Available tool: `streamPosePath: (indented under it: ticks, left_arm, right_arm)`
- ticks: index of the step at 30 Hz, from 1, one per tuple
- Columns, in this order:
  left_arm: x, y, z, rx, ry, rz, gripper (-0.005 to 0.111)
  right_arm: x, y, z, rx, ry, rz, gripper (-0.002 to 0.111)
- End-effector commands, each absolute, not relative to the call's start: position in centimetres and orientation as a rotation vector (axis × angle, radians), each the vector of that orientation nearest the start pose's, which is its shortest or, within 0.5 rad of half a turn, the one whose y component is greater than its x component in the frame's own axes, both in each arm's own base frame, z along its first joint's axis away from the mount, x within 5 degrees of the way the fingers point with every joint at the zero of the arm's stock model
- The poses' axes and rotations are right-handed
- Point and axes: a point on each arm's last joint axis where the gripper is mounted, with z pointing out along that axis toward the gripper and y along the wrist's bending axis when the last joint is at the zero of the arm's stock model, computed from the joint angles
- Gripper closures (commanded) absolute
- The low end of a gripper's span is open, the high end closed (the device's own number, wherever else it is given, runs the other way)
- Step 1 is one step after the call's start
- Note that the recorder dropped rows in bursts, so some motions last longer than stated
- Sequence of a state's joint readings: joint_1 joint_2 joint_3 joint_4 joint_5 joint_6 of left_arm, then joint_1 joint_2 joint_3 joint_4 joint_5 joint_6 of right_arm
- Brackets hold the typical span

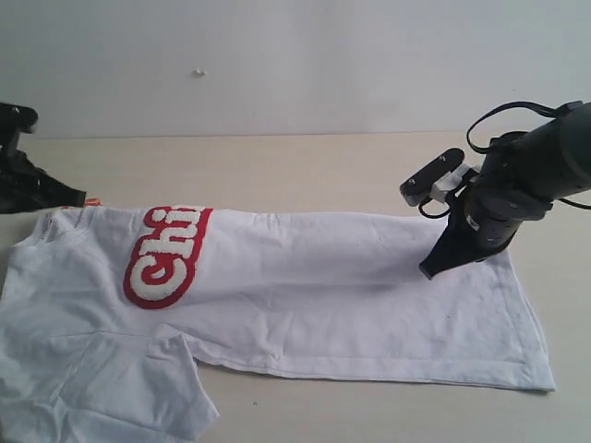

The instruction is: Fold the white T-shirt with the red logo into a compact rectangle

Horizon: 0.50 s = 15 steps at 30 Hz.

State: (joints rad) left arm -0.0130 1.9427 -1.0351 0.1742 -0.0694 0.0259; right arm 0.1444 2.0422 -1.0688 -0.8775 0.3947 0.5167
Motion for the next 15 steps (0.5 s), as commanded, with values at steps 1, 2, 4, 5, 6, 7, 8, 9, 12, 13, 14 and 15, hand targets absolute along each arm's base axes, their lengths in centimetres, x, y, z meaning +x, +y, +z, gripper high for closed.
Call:
streamPosePath:
  ticks: [1,2,4,5,6,7,8,9,12,13,14,15]
  left_arm:
    - [38.2,-0.3,17.9,0.131,2.308,0.057,0.107]
    - [37.8,-0.2,18.4,0.085,2.329,0.045,0.107]
    - [36.8,-0.1,19.6,0.025,2.39,0.044,0.107]
    - [36.1,0.0,20.3,0.018,2.403,0.049,0.107]
    - [35.7,0.0,20.5,0.011,2.413,0.048,0.107]
    - [35.2,0.0,20.6,-0.002,2.438,0.045,0.107]
    - [34.6,-0.1,20.6,-0.018,2.465,0.038,0.107]
    - [34.1,-0.1,20.4,-0.039,2.488,0.026,0.107]
    - [32.6,-0.3,19.8,-0.135,2.56,-0.038,0.107]
    - [32.1,-0.5,19.5,-0.148,2.594,-0.052,0.107]
    - [31.5,-0.7,19.2,-0.144,2.629,-0.061,0.107]
    - [31.1,-0.9,18.9,-0.148,2.659,-0.073,0.107]
  right_arm:
    - [38.6,2.6,9.4,-0.561,2.634,-0.483,0.108]
    - [39.0,2.7,9.5,-0.56,2.623,-0.482,0.108]
    - [39.6,2.6,9.9,-0.48,2.628,-0.491,0.108]
    - [39.6,2.5,10.8,-0.41,2.62,-0.491,0.108]
    - [39.6,2.5,11.2,-0.394,2.612,-0.489,0.108]
    - [39.6,2.5,11.9,-0.372,2.606,-0.483,0.108]
    - [39.5,2.5,12.6,-0.347,2.6,-0.475,0.108]
    - [39.4,2.5,13.1,-0.337,2.594,-0.467,0.108]
    - [38.6,2.7,14.8,-0.344,2.595,-0.42,0.108]
    - [38.2,2.7,15.2,-0.356,2.609,-0.405,0.108]
    - [37.8,2.8,15.6,-0.365,2.622,-0.384,0.108]
    - [37.5,2.9,16.0,-0.395,2.632,-0.377,0.108]
